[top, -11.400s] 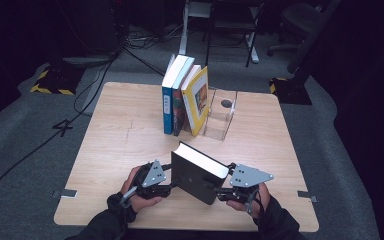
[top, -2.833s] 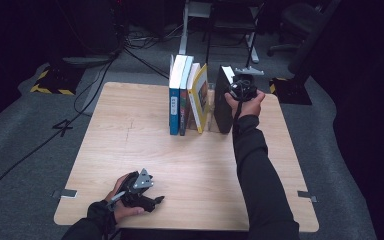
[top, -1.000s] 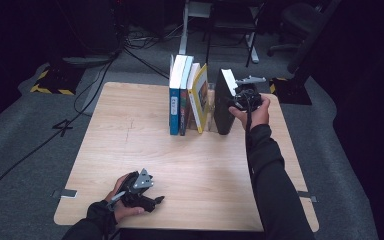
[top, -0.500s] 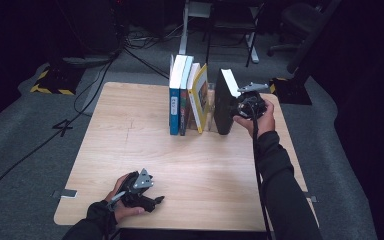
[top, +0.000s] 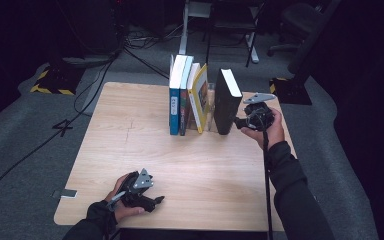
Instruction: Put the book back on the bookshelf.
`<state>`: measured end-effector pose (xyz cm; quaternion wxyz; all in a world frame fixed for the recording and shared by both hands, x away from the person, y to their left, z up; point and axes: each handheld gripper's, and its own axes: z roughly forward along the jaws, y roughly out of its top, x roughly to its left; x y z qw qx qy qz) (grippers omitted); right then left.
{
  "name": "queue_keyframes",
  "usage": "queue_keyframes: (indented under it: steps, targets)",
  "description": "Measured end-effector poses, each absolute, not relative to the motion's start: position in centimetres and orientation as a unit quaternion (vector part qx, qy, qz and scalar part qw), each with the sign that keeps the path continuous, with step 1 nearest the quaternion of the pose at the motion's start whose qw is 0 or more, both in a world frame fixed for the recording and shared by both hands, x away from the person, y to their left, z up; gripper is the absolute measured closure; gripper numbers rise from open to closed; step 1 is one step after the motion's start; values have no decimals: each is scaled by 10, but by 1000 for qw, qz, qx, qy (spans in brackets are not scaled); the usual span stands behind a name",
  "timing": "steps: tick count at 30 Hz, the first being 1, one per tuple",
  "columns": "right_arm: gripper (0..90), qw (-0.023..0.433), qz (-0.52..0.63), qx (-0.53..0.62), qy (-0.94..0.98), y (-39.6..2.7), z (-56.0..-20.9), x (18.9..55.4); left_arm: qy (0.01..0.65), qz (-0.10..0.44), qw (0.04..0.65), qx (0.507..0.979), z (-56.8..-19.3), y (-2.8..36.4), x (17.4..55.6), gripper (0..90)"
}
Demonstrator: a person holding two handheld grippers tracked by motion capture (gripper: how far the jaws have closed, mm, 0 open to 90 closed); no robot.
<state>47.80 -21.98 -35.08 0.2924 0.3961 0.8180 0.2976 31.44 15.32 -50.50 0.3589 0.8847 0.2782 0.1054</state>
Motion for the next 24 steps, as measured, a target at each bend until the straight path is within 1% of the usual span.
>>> queue_keyframes:
  steps: [9,15,20,24]
  targets:
    - [313,286,299,364,834,-229,-356,458,278,105,359,885,-505,153,314,169]
    - [312,270,297,344,849,-233,-361,436,277,106,359,885,-505,153,314,169]
    - [309,269,295,325,858,-236,-367,418,279,106,359,884,-505,153,314,169]
    - [317,282,306,308,856,-239,-373,406,280,106,359,884,-505,153,314,168]
